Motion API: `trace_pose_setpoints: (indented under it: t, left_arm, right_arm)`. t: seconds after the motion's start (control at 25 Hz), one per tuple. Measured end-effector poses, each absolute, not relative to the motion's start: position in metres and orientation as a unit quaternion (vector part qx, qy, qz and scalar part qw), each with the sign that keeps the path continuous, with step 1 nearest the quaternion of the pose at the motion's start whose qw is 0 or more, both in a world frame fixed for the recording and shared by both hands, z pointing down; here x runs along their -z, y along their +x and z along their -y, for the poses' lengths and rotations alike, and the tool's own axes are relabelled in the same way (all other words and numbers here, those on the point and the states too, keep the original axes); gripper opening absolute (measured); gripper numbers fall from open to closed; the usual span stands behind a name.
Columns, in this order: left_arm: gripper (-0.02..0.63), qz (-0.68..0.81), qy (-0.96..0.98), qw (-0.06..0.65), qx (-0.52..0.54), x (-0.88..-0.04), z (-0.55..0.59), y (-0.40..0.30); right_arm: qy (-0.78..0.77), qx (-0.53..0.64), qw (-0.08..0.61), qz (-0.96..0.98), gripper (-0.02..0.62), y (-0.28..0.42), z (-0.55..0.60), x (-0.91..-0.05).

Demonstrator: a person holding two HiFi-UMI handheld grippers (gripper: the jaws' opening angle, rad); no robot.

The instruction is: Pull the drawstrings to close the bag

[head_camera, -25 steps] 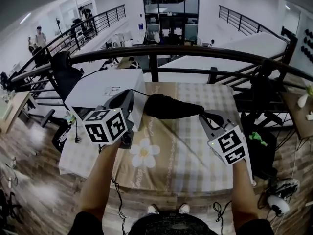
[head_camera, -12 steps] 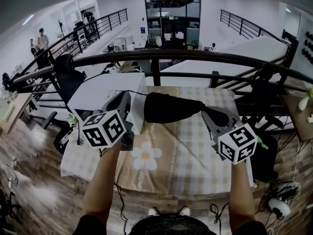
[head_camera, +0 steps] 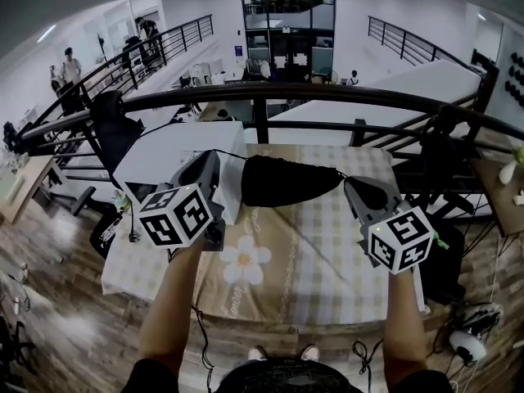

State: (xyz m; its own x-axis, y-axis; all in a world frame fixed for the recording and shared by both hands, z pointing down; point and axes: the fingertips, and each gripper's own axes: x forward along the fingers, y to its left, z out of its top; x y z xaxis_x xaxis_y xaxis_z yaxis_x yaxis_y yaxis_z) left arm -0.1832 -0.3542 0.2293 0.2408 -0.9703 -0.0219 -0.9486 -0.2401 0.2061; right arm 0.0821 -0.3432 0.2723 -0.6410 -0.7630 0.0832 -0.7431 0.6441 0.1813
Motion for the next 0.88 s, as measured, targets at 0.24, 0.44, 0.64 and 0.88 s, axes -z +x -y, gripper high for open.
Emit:
trace_pose_setpoints:
  t: [0.24,0.44,0.64,0.88]
  left_arm:
    - [0.038,0.620,0.779,0.067,0.067,-0.232,0.352,-0.184]
    - [0.038,0.626,0.774,0.068,0.071,-0.233,0.351,-0.188]
    - [0.038,0.633,0.766,0.076,0.078,-0.238,0.346,-0.194]
    - [0.038,0.649,0.753,0.079,0.073,-0.252,0.344,-0.203]
  right_arm:
    - [0.433,0.061,0.061,0.897,0.021,0.088,0.343,-0.268]
    - [0.452,0.055,0.047,0.889,0.020,0.093,0.347,-0.263]
    - [0.484,0.054,0.039,0.873,0.020,0.103,0.351,-0.261]
    - [0.514,0.049,0.047,0.855,0.020,0.113,0.356,-0.267]
